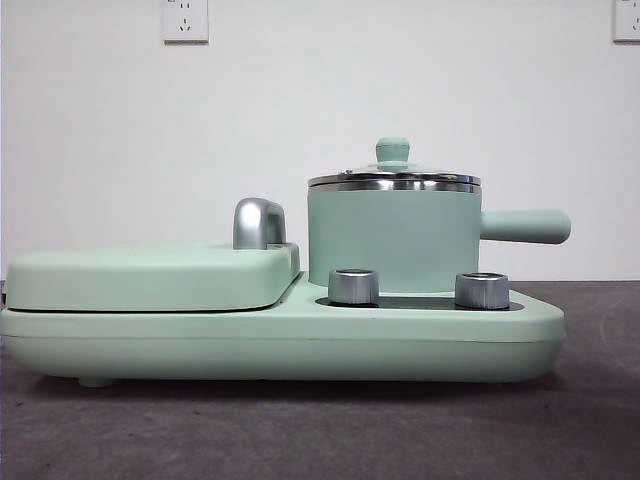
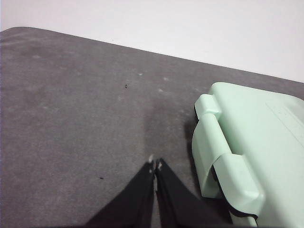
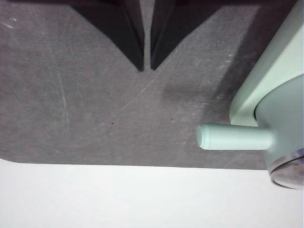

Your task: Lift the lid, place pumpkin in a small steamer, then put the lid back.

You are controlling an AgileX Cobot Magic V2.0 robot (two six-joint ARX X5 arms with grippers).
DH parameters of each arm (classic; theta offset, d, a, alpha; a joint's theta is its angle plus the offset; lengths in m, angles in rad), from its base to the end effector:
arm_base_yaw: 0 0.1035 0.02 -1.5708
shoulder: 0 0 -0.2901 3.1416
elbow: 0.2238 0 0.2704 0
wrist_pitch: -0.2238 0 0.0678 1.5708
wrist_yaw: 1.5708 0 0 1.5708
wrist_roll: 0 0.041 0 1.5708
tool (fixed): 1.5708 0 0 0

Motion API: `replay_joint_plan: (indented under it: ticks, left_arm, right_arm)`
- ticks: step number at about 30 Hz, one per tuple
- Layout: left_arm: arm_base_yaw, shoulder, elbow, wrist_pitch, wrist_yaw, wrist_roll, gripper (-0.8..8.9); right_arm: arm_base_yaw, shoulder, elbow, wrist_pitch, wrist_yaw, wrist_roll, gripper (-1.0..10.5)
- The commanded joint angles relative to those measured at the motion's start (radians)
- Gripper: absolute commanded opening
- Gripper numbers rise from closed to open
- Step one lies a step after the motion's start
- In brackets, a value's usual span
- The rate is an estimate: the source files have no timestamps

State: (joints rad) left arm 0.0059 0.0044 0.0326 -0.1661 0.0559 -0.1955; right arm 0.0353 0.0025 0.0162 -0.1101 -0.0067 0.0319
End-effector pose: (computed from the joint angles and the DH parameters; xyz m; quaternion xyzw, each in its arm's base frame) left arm 0.0995 -0.0017 0.1573 -0.0994 0.0710 -0.0181 0.9923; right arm 0.1009 0.0038 0.1574 0.0152 0.0485 0.0202 0.9985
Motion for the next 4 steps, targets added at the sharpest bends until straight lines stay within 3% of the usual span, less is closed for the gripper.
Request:
replay_joint_plan:
  ticks: [1,4]
  left_arm:
    - [0.0,-0.001,-0.02,0.009,-0.002,0.0,0.07]
    - [0.0,-0.001,-0.02,0.009,-0.002,0.0,0.07]
  right_arm:
    - [0.001,0.001,-0.005,0.013,0.0,0.012,0.2]
    - [0.001,0.001,-0.005,0.013,0.0,0.012,0.2]
